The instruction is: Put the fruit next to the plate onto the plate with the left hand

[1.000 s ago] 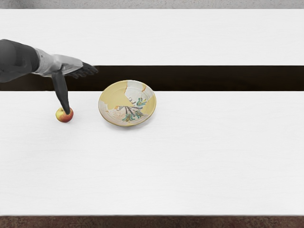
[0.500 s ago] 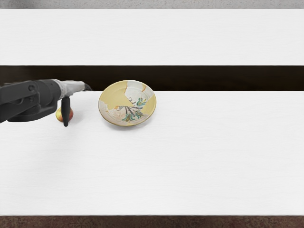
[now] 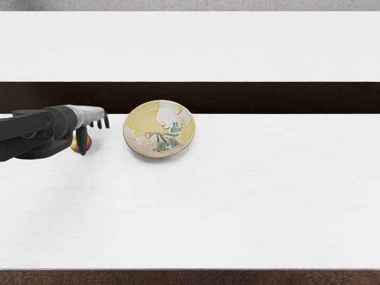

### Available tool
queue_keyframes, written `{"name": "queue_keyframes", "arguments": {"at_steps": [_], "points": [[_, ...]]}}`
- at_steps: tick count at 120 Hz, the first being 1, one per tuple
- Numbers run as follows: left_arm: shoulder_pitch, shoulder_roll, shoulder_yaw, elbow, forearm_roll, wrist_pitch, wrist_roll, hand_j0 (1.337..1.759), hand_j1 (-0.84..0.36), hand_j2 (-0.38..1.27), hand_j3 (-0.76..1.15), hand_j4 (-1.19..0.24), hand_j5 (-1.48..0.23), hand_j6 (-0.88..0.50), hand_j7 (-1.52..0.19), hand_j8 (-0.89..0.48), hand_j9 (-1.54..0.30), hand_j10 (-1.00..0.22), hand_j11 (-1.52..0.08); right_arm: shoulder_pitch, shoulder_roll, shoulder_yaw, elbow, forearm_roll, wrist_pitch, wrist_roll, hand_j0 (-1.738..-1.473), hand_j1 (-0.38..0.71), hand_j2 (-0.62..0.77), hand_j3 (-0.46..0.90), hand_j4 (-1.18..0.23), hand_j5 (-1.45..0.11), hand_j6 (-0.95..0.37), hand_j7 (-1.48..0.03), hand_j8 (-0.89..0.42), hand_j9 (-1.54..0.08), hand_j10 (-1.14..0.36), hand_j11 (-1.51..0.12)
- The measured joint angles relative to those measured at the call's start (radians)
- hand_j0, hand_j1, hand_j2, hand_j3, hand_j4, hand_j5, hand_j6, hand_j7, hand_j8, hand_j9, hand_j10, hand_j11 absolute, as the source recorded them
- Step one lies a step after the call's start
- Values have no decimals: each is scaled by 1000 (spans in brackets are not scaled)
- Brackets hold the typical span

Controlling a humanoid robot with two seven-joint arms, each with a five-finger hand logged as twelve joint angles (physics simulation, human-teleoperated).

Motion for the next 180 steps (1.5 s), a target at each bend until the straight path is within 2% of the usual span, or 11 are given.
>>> {"name": "queue_keyframes", "arguments": {"at_steps": [21, 63, 70, 85, 95, 98, 106, 146, 169, 180], "points": [[14, 1, 4, 3, 4, 4, 0, 1658, -159, 88, 0, -428, -554, -429, -553, -429, -553, -428, -553, 0, 0, 0, 0, 0, 0, 0, -1658, -349, 0, 0, 0, 0, 0, 0, 0, 0, 0, 0], [15, 6, 21, 32, 4, 3, 0, 1657, -233, 158, 0, -504, -662, -504, -661, -505, -661, -504, -660, 0, 0, 0, 0, 0, 0, 0, -1658, -349, 0, 0, 0, 0, 0, 0, 0, 0, 0, 0], [15, 6, 21, 33, 3, 1, 0, 1656, -264, 201, 0, -534, -713, -536, -711, -530, -711, -537, -709, 0, 0, 0, 0, 0, 0, 0, -1658, -349, 0, 0, 0, 0, 0, 0, 0, 0, 0, 0], [10, 9, 22, 34, -20, -1, 0, 1655, -311, 403, 0, -653, -862, -577, -860, -523, -864, -650, -863, 0, 0, 0, 0, 0, 0, 0, -1658, -349, 0, 0, 0, 0, 0, 0, 0, 0, 0, 0], [4, 11, 22, 34, -49, -2, 0, 1655, -357, 520, 0, -725, -956, -537, -950, -466, -951, -609, -958, 0, 0, 0, 0, 0, 0, 0, -1658, -349, 0, 0, 0, 0, 0, 0, 0, 0, 0, 0], [2, 11, 21, 34, -57, -2, 0, 1655, -346, 490, 0, -739, -981, -527, -974, -460, -976, -600, -980, 0, 0, 0, 0, 0, 0, 0, -1658, -349, 0, 0, 0, 0, 0, 0, 0, 0, 0, 0], [-28, 11, 21, 32, -78, -6, 0, 1655, -357, 545, 0, -758, -1058, -498, -1032, -444, -1028, -604, -1025, 0, 0, 0, 0, 0, 0, 0, -1658, -349, 0, 0, 0, 0, 0, 0, 0, 0, 0, 0], [-197, -12, 18, 26, -161, -12, 0, 1654, -315, 477, 0, -813, -1198, -455, -1151, -411, -1124, -654, -1123, 0, 0, 0, 0, 0, 0, 0, -1658, -349, 0, 0, 0, 0, 0, 0, 0, 0, 0, 0], [-255, -95, 15, 24, -187, -12, 0, 1655, -403, 667, 0, -820, -1224, -435, -1182, -389, -1138, -665, -1135, 0, 0, 0, 0, 0, 0, 0, -1658, -349, 0, 0, 0, 0, 0, 0, 0, 0, 0, 0], [-281, -145, 14, 23, -206, -11, 0, 1655, -424, 721, 0, -829, -1216, -446, -1178, -391, -1139, -728, -1138, 0, 0, 0, 0, 0, 0, 0, -1658, -349, 0, 0, 0, 0, 0, 0, 0, 0, 0, 0]]}}
